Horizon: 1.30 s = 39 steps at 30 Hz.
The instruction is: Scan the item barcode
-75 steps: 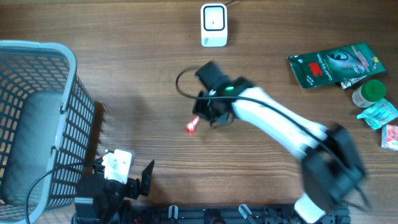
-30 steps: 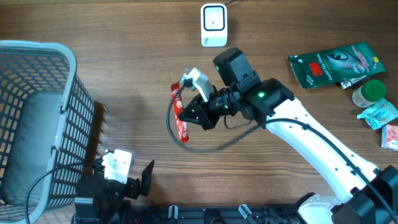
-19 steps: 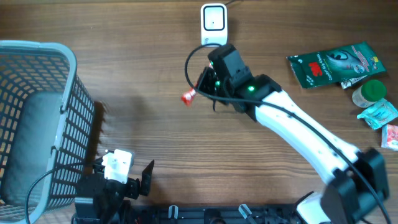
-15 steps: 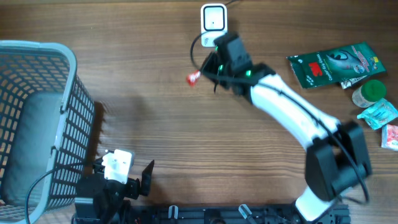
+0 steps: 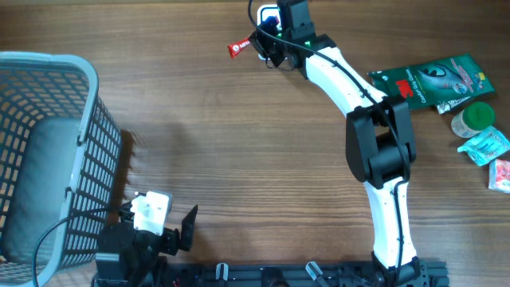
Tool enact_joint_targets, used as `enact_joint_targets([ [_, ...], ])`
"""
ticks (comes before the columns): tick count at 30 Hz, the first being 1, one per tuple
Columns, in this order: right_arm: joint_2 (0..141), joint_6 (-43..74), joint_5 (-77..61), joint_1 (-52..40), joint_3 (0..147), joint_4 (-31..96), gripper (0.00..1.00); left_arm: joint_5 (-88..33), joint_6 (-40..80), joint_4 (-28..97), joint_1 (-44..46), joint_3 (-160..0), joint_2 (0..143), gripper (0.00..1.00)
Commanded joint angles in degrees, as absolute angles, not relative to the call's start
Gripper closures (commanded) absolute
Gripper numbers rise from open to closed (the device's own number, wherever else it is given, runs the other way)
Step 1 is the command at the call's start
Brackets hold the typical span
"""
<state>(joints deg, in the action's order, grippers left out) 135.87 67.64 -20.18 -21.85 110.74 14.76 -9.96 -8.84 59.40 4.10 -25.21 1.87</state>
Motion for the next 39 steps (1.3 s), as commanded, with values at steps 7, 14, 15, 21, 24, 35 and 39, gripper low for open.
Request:
enact_joint_targets([
  [7, 129.6, 52.5, -31.0, -4.1, 112.6, 41.4, 0.95, -10.5, -8.6, 59.2, 3.9, -25.1, 1.6, 0.00],
  [14, 126.6, 42.2, 4.6, 14.4, 111.4, 67.2, 0.96, -10.5, -8.5, 59.2, 3.9, -25.1, 1.6, 0.00],
  [15, 126.6, 38.6, 4.5, 17.3, 110.3, 67.8, 0.95, -10.5, -8.5, 59.2, 3.9, -25.1, 1.6, 0.00],
  [21, 125.6, 32.7, -0.8, 27.6, 114.9, 76.8, 0.02, -10.5, -8.5, 59.2, 3.9, -25.1, 1.6, 0.00],
  [24, 121.6, 26.7, -10.2, 29.5, 118.6, 79.9, 0.01, -10.5, -8.5, 59.2, 3.9, -25.1, 1.6, 0.00],
  [35, 67.2, 18.2, -18.9, 25.7, 121.0, 92.0, 0.00, -10.5, -8.6, 59.2, 3.9, -25.1, 1.6, 0.00],
  [39, 53.8, 18.2, -18.9, 25.7, 121.0, 92.1, 0.00, -10.5, -8.5, 59.2, 3.9, -25.1, 1.6, 0.01],
])
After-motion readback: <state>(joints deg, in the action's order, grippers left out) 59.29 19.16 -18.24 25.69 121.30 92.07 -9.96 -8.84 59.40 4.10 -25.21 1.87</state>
